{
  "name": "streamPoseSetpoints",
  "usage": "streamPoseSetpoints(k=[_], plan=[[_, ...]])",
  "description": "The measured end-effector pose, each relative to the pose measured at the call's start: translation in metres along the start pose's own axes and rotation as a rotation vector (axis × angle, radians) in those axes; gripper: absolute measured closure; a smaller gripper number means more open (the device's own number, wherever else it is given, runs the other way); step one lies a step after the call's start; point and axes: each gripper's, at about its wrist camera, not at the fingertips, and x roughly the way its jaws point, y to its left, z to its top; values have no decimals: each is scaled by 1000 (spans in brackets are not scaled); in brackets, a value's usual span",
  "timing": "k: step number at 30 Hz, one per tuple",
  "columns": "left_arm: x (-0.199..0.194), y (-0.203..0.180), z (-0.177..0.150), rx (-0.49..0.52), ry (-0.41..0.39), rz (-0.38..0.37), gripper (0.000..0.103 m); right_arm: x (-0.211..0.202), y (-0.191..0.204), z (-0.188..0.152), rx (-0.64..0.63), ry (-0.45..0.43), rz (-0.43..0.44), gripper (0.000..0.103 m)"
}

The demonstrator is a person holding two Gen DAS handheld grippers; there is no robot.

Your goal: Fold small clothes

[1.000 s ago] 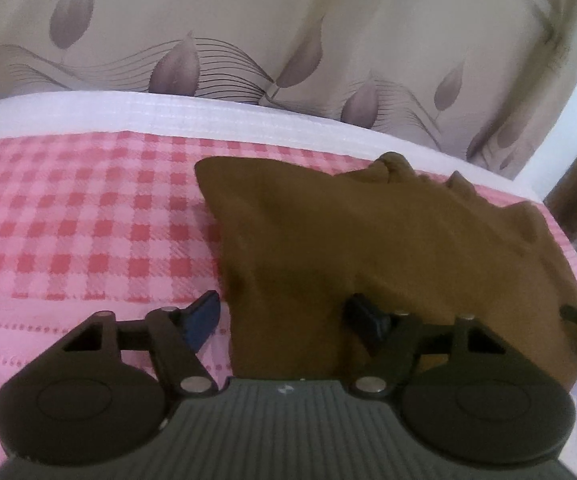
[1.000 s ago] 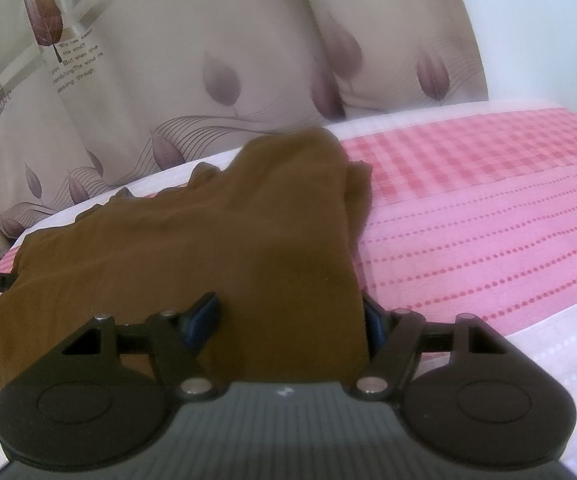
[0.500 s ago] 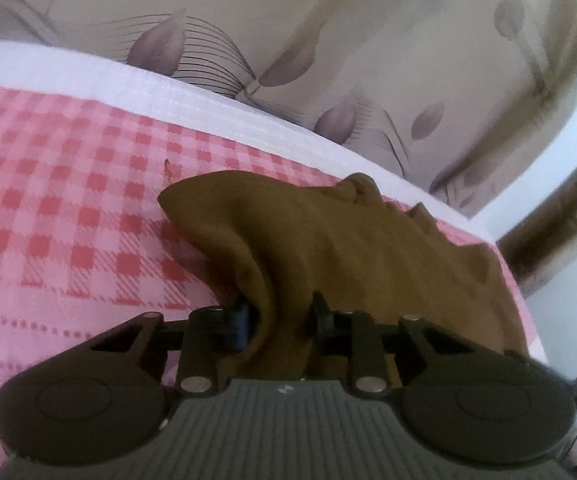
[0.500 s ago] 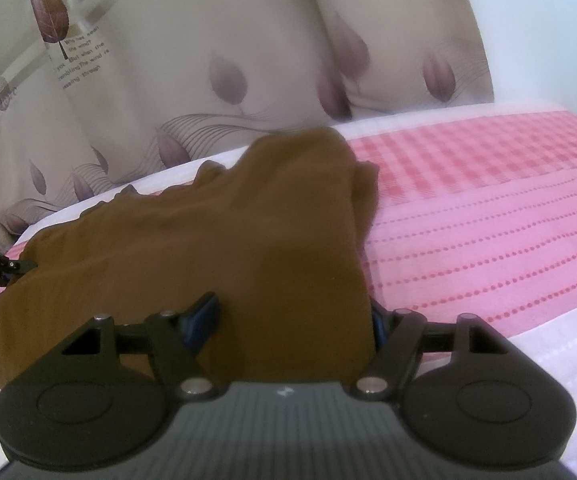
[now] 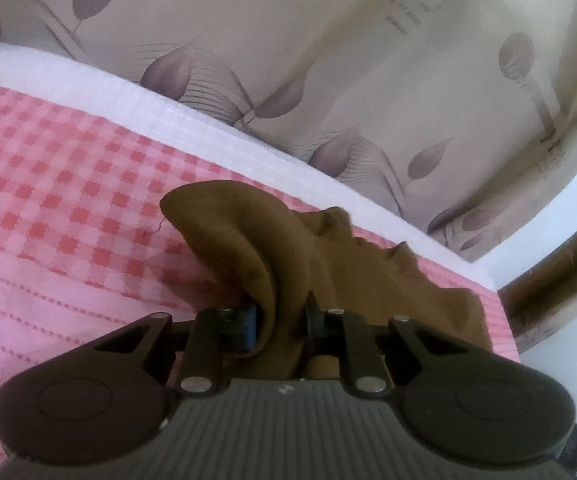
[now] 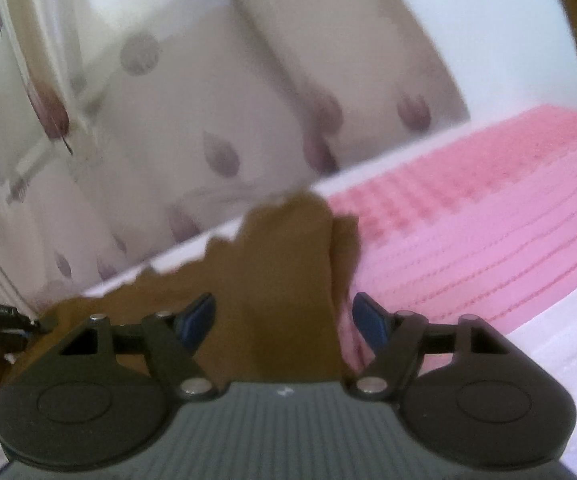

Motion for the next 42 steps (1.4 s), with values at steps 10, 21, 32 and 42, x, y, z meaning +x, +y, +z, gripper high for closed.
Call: streamPoseSetpoints(k=[10,21,32,42], plan=[[-2,-95,-32,24,54,-43,85,-22,31,6,66,-9,229,28],[49,-157,-79,-58,161,-105,83,12,30,-8,334,157,469,26],[35,-153,-81,-150,172,-330,15,41,25,-21,446,241,507,25],[1,-103,-115,2,86,-242,4,58,43,-11,379,273,427,25]])
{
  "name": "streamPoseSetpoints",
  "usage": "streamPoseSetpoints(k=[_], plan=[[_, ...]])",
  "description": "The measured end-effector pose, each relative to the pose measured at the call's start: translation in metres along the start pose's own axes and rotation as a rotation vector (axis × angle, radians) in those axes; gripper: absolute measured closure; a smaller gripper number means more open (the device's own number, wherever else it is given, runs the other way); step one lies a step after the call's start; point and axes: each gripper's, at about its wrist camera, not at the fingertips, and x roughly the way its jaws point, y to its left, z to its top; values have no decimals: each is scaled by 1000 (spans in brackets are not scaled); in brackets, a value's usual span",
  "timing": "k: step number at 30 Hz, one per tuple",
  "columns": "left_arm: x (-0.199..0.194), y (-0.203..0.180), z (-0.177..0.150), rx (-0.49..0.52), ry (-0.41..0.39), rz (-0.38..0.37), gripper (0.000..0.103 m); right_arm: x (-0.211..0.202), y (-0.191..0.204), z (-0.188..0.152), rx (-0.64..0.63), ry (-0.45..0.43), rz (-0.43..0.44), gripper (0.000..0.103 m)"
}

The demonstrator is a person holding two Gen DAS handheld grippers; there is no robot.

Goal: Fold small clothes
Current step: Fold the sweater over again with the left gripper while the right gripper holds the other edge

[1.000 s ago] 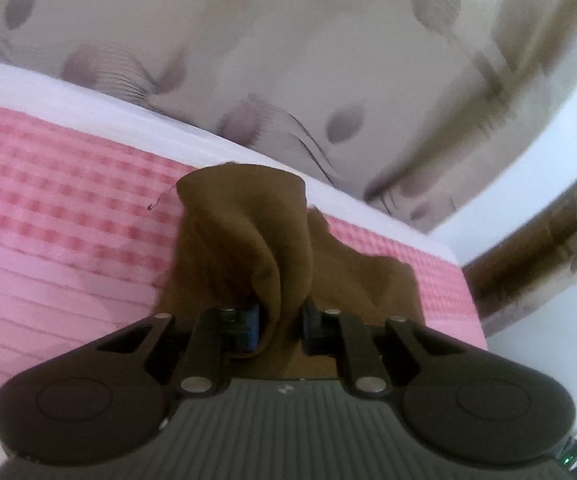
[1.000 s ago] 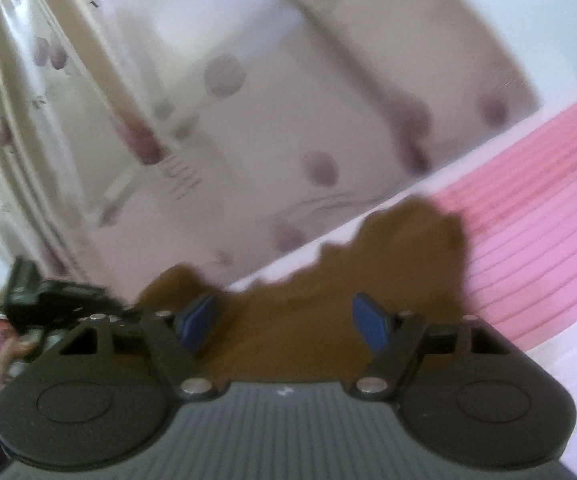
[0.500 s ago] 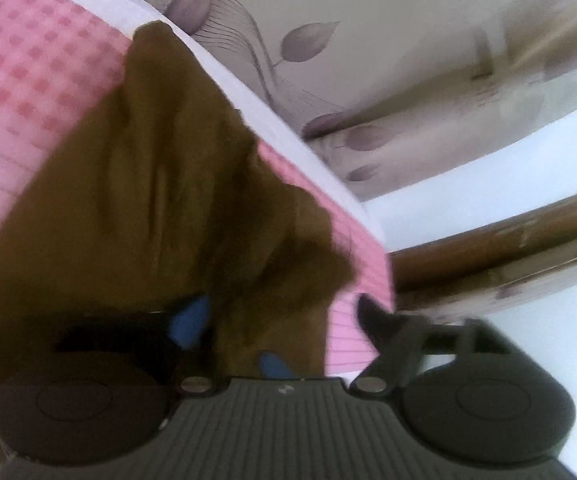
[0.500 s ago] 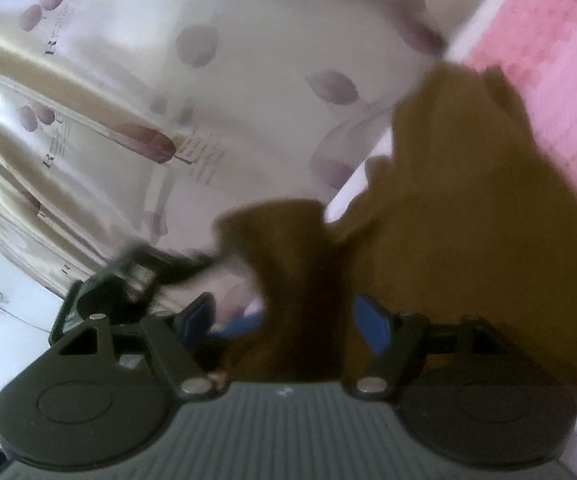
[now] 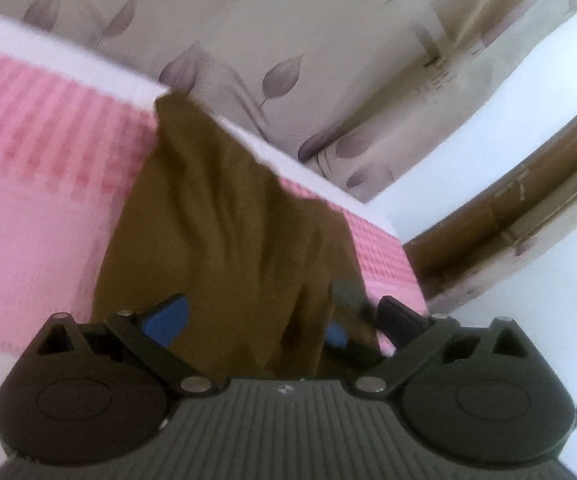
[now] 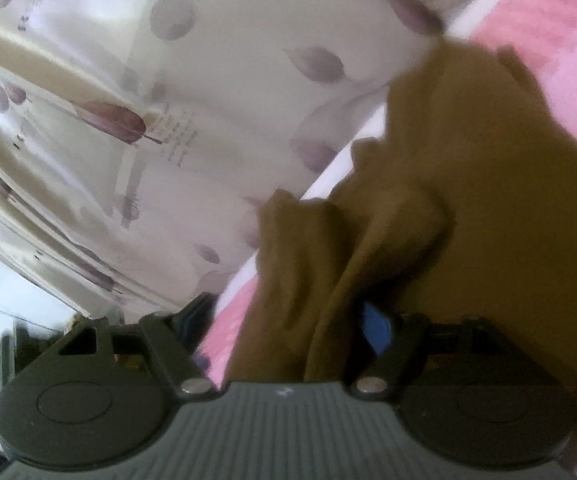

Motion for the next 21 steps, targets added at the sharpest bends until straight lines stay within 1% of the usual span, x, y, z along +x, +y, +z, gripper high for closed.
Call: streamPoseSetpoints(k=[1,3,5,7,8,9,10,11,12,13,15,18,21], plan=[[0,7,-6,-15,2,-4,4,5,7,2,-25,5,-27,25],[1,20,-18,-44,8,-42,4,18,20,6,-75,18,-78,25],[5,26,-29,-53,20,-71,4,33,33,12,-127,36,-148,25],[12,22,-37,-40,20,-91,4,46,44,14,-183,55,-200,26],[14,19,-41,-15,22,-83,4,53,49,15,-207,67,-219,28],[18,14,-44,13,18,-78,3,60,52,15,-231,82,-233,35],[21,9,-47,40,12,-74,2,67,55,15,-263,98,-252,57],[23,6,-50,64,9,-64,2,74,57,16,-304,114,-279,75],[24,1,-51,86,7,-55,2,76,56,18,-323,121,-280,77],[23,0,-52,93,4,-61,2,75,53,24,-324,119,-259,85],[16,-1,-50,66,3,-105,2,65,50,37,-327,102,-231,90],[10,-3,-45,6,-11,-140,2,46,47,60,-318,59,-198,91],[7,-8,-40,-7,-37,-155,1,19,39,84,-320,1,-191,91]])
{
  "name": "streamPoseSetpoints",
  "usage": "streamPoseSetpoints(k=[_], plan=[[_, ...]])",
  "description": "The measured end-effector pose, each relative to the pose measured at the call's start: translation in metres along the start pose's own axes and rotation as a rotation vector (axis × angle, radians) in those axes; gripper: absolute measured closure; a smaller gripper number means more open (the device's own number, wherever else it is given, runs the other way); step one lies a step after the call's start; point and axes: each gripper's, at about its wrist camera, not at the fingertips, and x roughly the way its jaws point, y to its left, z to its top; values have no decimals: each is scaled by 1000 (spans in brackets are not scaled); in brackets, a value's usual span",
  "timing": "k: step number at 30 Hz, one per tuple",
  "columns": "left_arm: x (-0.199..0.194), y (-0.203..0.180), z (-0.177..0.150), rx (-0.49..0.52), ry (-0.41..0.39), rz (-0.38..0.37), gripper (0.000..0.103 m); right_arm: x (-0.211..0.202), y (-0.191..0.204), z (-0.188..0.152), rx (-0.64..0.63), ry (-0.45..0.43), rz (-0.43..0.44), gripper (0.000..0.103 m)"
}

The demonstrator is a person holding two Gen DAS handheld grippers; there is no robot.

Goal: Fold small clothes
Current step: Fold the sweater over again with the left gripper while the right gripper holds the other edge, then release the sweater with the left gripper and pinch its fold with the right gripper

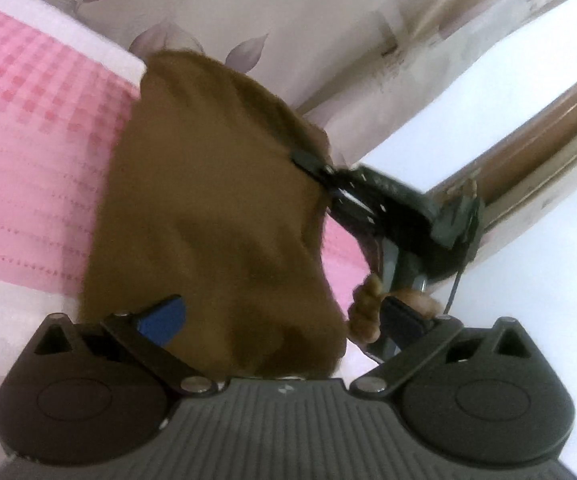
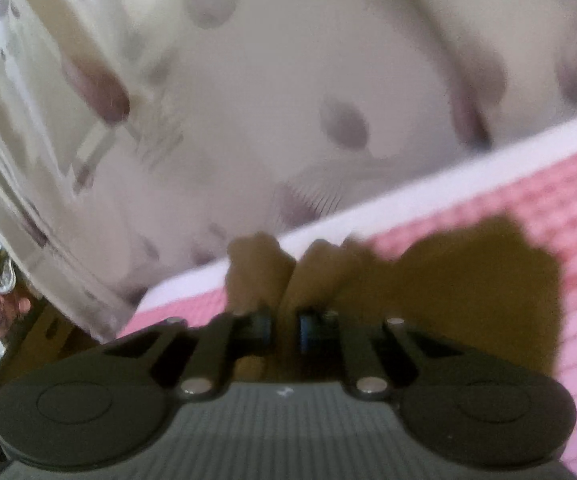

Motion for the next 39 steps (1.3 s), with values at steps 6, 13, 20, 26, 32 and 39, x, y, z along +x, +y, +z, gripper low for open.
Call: streamPoseSetpoints(k=[6,13,20,26,32,39], plan=[[22,-5,-3,18,28,24,1,-27,-63,19,118,-67,-52,92],[41,-5,-6,40,51,47,1,-36,-130,2,299,-95,-28,92],[50,3,-8,46,74,59,1,-56,-124,-2,295,-137,-27,91],[50,3,-10,51,74,48,1,-105,-69,-31,118,-78,73,91],[44,0,-13,37,76,48,1,-84,-43,-72,15,111,-15,91],[40,-4,-9,41,64,59,1,-103,-35,-65,-87,-4,-82,103]])
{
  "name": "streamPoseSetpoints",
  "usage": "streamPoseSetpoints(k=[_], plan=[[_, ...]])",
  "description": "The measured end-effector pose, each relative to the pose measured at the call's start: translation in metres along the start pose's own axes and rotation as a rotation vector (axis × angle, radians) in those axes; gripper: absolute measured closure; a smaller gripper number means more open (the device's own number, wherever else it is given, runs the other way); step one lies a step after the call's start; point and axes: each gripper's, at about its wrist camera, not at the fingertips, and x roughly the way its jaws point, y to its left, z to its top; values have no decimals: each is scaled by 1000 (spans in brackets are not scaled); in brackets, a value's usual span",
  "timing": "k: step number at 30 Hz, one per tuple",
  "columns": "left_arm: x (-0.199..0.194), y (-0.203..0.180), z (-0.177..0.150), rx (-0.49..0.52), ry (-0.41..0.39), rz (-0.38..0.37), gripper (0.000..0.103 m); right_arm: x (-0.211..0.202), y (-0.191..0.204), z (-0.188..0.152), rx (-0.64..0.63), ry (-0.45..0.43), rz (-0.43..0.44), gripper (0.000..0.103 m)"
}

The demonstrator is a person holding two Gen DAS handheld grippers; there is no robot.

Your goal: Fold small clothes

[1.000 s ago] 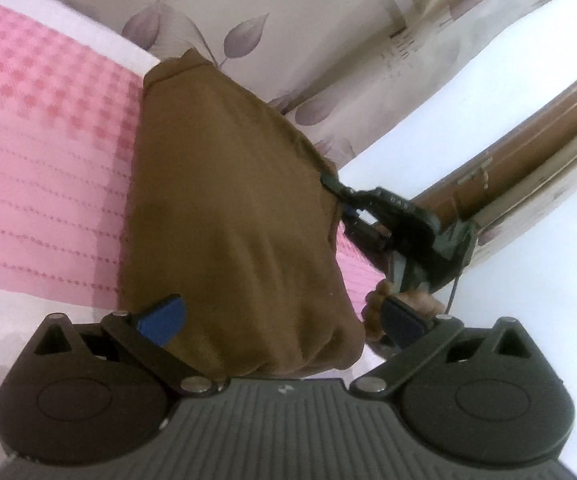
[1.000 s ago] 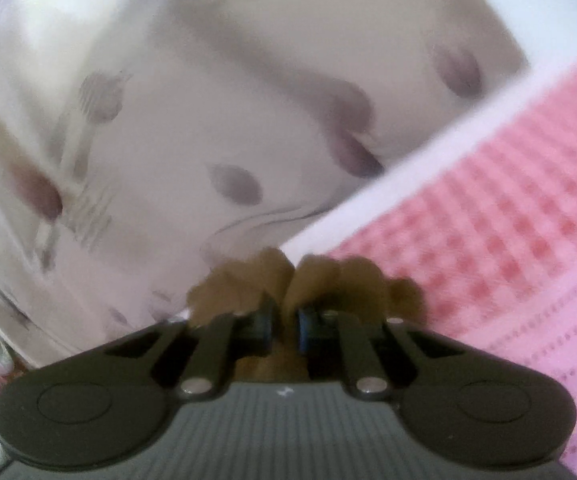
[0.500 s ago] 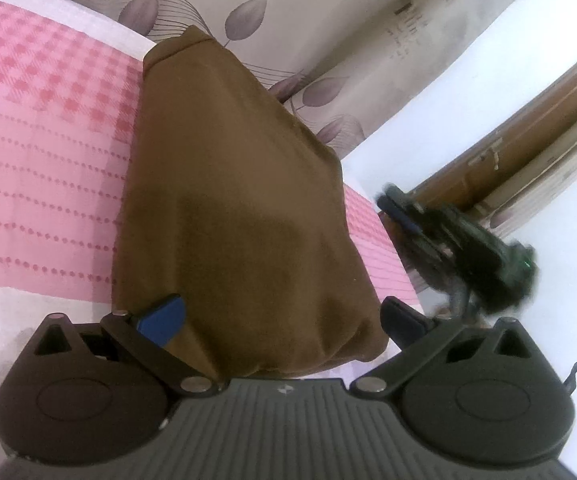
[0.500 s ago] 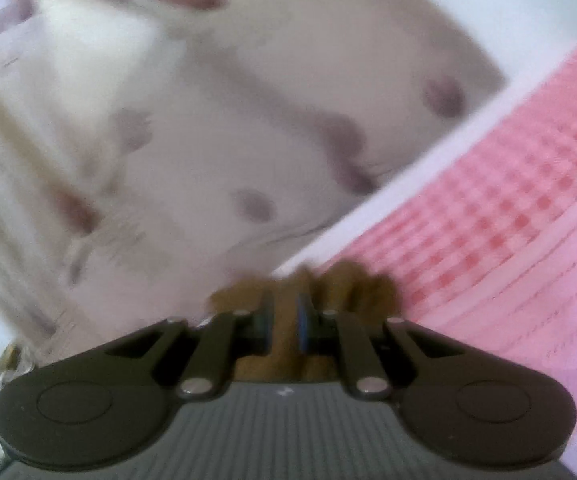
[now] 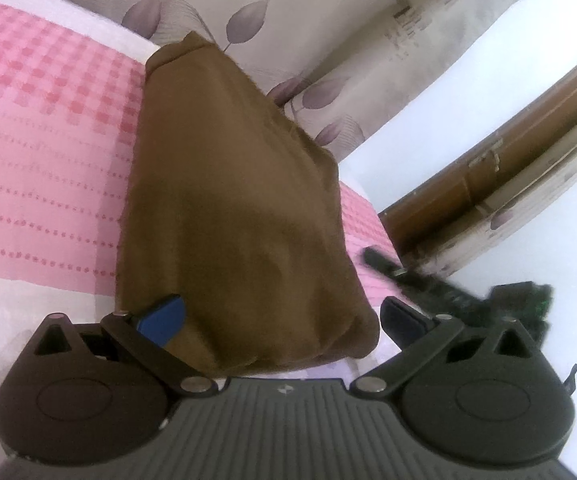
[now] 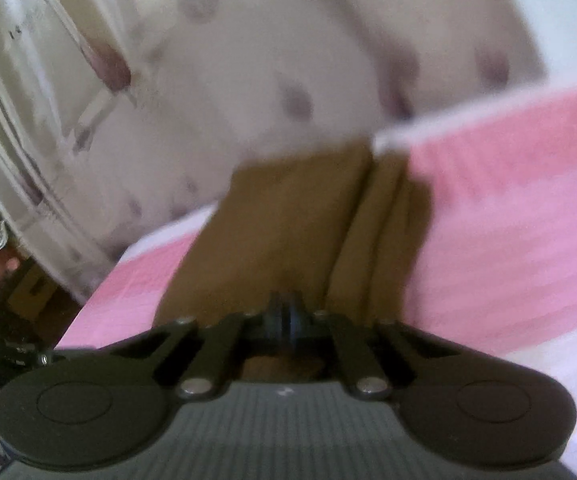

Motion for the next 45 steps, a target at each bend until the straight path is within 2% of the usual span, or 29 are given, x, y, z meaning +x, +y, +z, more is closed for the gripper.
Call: streamPoseSetpoints(k=[1,4,6,7,10,12,18,20,22,24,28,30,32,33,34,35,37,40,43,44,45], plan=[[1,-1,1,4,0,0,1,-13,-2,9,-12,-40,-18,103],[10,2,-2,-8,34,-2,1,-35,-13,27,-23,-76,-49,103],[11,1,-6,19,29,3,1,-33,-23,23,-15,-28,-43,103],[11,1,-7,30,25,1,1,-35,-26,16,-2,-18,-25,99],[10,3,-8,20,15,-7,1,-36,-27,-1,107,-11,116,98],[9,4,-7,10,18,-9,1,-30,-16,-12,78,-1,95,97],[4,4,-7,13,16,3,1,5,-4,-37,57,112,89,94],[3,4,-7,12,14,8,1,10,7,-39,1,122,76,101],[2,3,-6,9,15,12,1,6,14,-37,-58,111,28,103],[1,2,-5,-1,14,4,1,-12,21,-27,-128,54,-30,103],[4,1,-6,-13,25,-9,1,-54,8,4,-147,-17,-98,103],[5,1,-8,-11,27,-14,1,-65,-3,7,-107,-35,-62,102],[3,3,-10,-10,19,-13,1,-67,-14,-1,5,-20,44,96],[3,4,-11,-15,16,-14,1,-63,-15,-5,27,1,52,90],[3,4,-11,-20,15,-13,1,-58,-11,-14,16,14,36,72],[3,4,-11,-21,17,-11,1,-54,-7,-20,4,22,35,45],[1,2,-11,-10,21,-3,1,-42,-2,-33,16,38,66,21],[-2,-2,-11,27,16,15,1,-27,9,-44,-8,49,54,22],[-4,-1,-12,25,16,15,1,-7,16,-44,-56,80,-30,23],[-4,0,-12,20,14,14,1,-4,16,-46,-57,82,-27,30],[-4,0,-12,16,15,16,1,-1,16,-46,-54,81,-16,42]])
